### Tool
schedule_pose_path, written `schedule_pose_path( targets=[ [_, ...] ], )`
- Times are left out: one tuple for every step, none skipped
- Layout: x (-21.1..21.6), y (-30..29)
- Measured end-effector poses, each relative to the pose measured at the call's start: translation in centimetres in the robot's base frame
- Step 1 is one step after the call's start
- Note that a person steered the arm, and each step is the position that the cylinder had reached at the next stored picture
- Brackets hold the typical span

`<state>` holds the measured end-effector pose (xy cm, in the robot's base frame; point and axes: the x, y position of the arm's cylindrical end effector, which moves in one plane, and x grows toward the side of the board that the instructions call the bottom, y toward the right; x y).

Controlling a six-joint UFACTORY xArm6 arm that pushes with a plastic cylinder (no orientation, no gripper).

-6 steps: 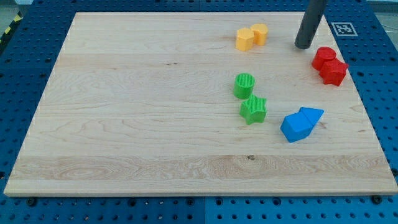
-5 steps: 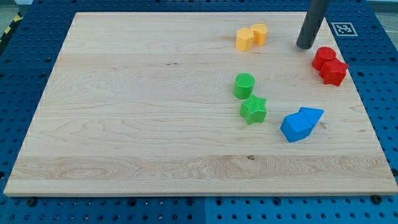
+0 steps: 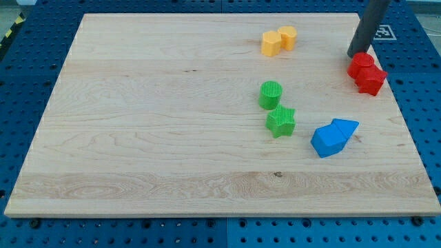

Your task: Push the red blocks to the center right of the board

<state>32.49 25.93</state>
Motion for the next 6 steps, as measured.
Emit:
schedule_pose_path(
  targets=[
    [0.9,0.6],
    [0.9,0.6],
    [1.3,1.2],
    [1.8,1.8],
    [2.7,2.2],
    [3.7,2.3]
  ],
)
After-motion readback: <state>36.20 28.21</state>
